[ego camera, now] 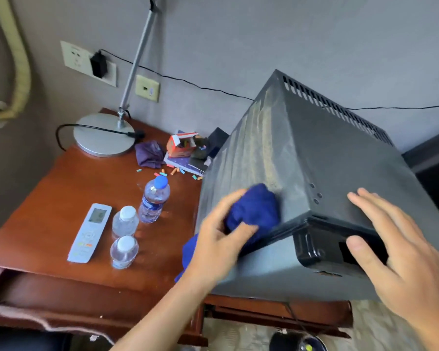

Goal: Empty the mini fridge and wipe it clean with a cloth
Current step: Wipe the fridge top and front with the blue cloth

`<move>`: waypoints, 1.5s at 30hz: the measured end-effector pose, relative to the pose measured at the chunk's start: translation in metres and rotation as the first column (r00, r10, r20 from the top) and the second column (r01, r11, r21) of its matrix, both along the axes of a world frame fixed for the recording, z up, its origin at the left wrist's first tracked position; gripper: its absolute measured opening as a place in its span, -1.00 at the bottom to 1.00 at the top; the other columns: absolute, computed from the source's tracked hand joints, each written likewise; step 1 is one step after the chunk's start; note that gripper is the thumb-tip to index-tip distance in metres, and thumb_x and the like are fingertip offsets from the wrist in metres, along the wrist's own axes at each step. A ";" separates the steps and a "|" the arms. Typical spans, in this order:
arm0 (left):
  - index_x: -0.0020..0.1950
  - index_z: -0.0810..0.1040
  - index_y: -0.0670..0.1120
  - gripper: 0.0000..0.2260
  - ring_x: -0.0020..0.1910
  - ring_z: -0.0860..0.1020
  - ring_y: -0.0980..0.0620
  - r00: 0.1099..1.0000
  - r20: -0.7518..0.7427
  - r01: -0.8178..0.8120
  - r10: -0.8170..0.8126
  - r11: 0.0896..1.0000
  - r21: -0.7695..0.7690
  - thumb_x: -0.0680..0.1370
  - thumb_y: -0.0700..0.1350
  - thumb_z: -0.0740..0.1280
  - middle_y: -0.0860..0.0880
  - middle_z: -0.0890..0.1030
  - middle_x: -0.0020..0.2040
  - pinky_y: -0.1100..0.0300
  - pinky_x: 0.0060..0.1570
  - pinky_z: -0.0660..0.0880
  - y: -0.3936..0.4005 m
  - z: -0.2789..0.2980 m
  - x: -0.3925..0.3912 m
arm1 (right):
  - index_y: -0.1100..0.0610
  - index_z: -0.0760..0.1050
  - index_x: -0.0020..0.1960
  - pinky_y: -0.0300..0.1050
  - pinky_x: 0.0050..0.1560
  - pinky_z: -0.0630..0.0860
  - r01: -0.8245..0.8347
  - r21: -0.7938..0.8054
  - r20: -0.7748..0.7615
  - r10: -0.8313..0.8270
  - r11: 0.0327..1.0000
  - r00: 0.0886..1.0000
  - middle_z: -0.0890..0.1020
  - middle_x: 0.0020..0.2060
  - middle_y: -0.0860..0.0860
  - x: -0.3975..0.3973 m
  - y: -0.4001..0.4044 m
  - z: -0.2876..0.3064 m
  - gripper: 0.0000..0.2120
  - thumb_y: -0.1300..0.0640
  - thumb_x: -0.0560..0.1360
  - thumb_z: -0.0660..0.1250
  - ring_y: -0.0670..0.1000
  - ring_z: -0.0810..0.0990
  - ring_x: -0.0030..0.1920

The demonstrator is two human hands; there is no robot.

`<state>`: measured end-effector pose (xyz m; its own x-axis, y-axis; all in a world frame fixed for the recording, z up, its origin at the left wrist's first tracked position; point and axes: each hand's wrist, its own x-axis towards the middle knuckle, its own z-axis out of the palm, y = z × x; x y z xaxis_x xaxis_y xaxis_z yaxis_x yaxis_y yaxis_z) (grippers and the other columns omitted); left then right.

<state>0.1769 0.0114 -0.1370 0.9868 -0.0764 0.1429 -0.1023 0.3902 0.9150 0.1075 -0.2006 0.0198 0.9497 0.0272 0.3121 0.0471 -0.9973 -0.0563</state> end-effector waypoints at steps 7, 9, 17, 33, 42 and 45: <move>0.26 0.36 0.16 -0.73 0.13 0.44 0.03 0.976 0.215 -0.102 0.034 0.944 0.314 0.57 0.13 0.21 0.12 0.41 0.10 0.08 0.16 0.37 -0.018 0.018 -0.013 | -0.02 0.36 0.53 0.01 0.36 0.30 0.002 -0.012 -0.021 -0.003 1.000 1.000 0.36 0.52 -0.13 -0.002 0.001 -0.001 -0.43 -0.19 0.57 0.11 -0.08 0.27 0.55; 0.15 0.40 0.13 -0.77 0.05 0.48 0.02 0.984 0.169 -0.111 0.061 0.945 0.306 0.55 0.16 0.20 0.10 0.47 0.02 0.00 0.08 0.43 -0.019 0.034 -0.014 | -0.01 0.35 0.54 -0.02 0.35 0.29 0.003 -0.023 -0.028 -0.004 1.000 1.000 0.34 0.53 -0.13 -0.002 0.000 -0.002 -0.42 -0.20 0.58 0.10 -0.06 0.28 0.55; -0.11 0.27 0.08 -0.65 -0.14 0.49 -0.21 0.982 0.126 -0.184 0.139 0.848 0.497 0.52 0.35 0.07 -0.03 0.61 -0.22 0.00 -0.23 0.25 -0.031 0.073 0.016 | 0.00 0.33 0.55 -0.07 0.40 0.29 -0.005 -0.027 -0.051 0.003 1.000 0.999 0.32 0.53 -0.13 0.000 -0.004 -0.001 -0.42 -0.20 0.59 0.09 -0.06 0.24 0.56; -0.10 0.28 0.02 -0.73 -0.03 0.59 -0.31 0.998 -0.066 0.037 0.024 0.620 0.784 0.64 0.18 0.13 -0.14 0.67 -0.12 -0.04 -0.15 0.37 -0.002 -0.054 -0.001 | -0.32 0.16 0.57 0.22 0.47 0.26 0.065 0.100 -0.264 -0.037 0.993 0.964 0.17 0.51 -0.28 0.019 0.026 0.019 -0.37 -0.35 0.50 0.05 -0.11 0.16 0.56; -0.12 0.29 0.05 -0.59 -0.10 0.56 -0.31 0.985 0.171 -0.149 0.039 0.700 0.699 0.53 0.35 -0.09 -0.15 0.64 -0.18 -0.06 -0.21 0.38 -0.014 0.065 0.010 | -0.47 -0.03 0.54 0.07 0.61 -0.06 0.062 0.086 -0.275 -0.036 0.994 0.961 -0.01 0.60 -0.34 0.059 0.055 0.012 -0.35 -0.55 0.46 -0.15 -0.18 -0.13 0.61; -0.08 0.37 0.04 -0.65 -0.03 0.55 -0.36 0.999 -0.006 -0.025 0.042 0.699 0.715 0.63 0.29 0.05 -0.20 0.66 -0.14 -0.07 -0.13 0.44 -0.015 0.025 0.018 | -0.45 -0.02 0.54 0.01 0.59 -0.08 0.061 0.084 -0.270 -0.036 0.995 0.962 0.01 0.60 -0.32 0.059 0.057 0.011 -0.35 -0.52 0.48 -0.12 -0.16 -0.11 0.61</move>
